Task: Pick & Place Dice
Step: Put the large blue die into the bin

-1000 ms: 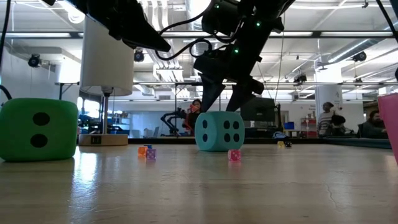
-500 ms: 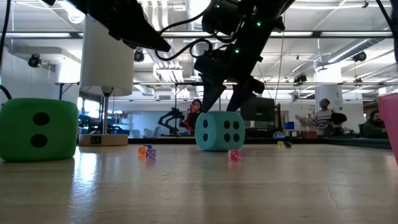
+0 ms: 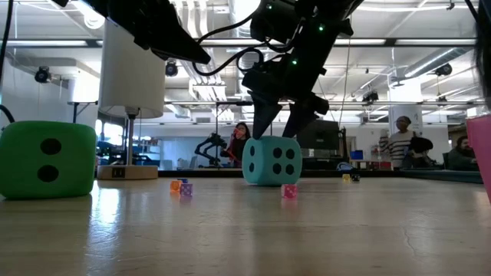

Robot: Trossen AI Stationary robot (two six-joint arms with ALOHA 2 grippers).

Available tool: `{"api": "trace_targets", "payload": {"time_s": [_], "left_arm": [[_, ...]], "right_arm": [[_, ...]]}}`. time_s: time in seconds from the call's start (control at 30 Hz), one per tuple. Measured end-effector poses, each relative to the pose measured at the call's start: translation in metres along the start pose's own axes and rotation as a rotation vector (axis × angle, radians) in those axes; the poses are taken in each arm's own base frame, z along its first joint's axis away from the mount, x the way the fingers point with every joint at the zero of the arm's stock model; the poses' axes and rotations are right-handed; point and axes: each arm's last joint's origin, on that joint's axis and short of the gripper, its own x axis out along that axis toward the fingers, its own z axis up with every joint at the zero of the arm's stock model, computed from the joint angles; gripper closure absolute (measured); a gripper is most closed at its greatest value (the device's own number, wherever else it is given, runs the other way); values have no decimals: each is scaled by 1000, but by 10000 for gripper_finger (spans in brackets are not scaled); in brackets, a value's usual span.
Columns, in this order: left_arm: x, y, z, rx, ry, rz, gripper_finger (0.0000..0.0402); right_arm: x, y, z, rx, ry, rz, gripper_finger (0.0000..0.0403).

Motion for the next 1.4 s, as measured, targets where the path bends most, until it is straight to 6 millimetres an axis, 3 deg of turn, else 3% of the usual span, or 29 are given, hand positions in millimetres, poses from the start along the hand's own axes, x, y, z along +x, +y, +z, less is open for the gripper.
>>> {"api": "trace_targets", "payload": {"time_s": [1.2, 1.4], "left_arm": [[0, 0, 0, 0, 0, 0, 382], [0, 0, 0, 0, 0, 0, 382]], "right_arm": [[-5, 3, 6, 120, -45, 4, 3], [6, 3, 2, 137, -44, -41, 3]]}}
